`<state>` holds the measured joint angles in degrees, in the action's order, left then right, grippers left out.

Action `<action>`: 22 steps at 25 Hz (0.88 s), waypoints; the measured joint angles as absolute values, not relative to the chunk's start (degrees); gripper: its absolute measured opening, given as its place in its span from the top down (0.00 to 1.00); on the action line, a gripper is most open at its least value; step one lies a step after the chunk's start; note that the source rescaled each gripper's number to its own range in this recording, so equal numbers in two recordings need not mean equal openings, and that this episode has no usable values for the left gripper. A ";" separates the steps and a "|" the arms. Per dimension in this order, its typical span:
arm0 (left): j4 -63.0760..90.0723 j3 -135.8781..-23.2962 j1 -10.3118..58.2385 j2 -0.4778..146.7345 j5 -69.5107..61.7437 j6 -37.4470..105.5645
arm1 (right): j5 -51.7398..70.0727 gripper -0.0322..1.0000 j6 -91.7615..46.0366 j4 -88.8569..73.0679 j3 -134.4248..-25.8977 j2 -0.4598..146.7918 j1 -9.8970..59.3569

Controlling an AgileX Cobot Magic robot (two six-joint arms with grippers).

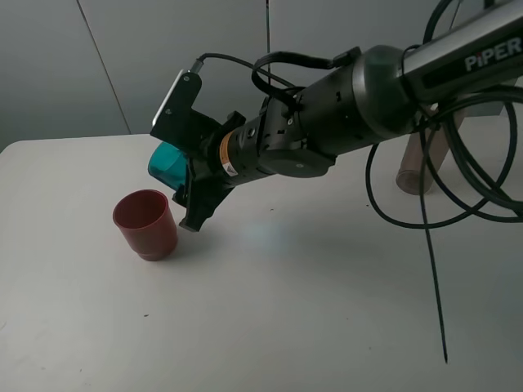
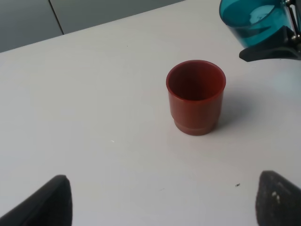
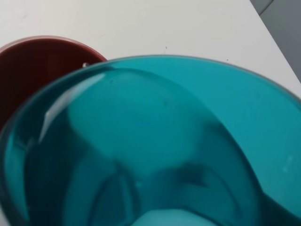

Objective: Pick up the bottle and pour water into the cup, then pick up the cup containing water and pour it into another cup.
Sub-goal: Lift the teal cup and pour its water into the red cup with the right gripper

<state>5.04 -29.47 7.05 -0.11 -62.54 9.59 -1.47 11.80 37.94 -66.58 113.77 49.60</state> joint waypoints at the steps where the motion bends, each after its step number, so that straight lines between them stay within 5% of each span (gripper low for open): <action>1: 5.04 -29.47 7.05 -0.11 -62.54 9.59 | -1.30 0.93 11.80 37.94 -66.69 114.08 49.60; 22: 4.84 -29.47 7.05 -0.11 -62.54 9.59 | 4.94 0.93 9.90 37.94 -71.05 116.88 51.64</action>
<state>4.84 -29.47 7.05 -0.11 -62.54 9.59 4.94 9.90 37.94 -71.05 116.88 51.64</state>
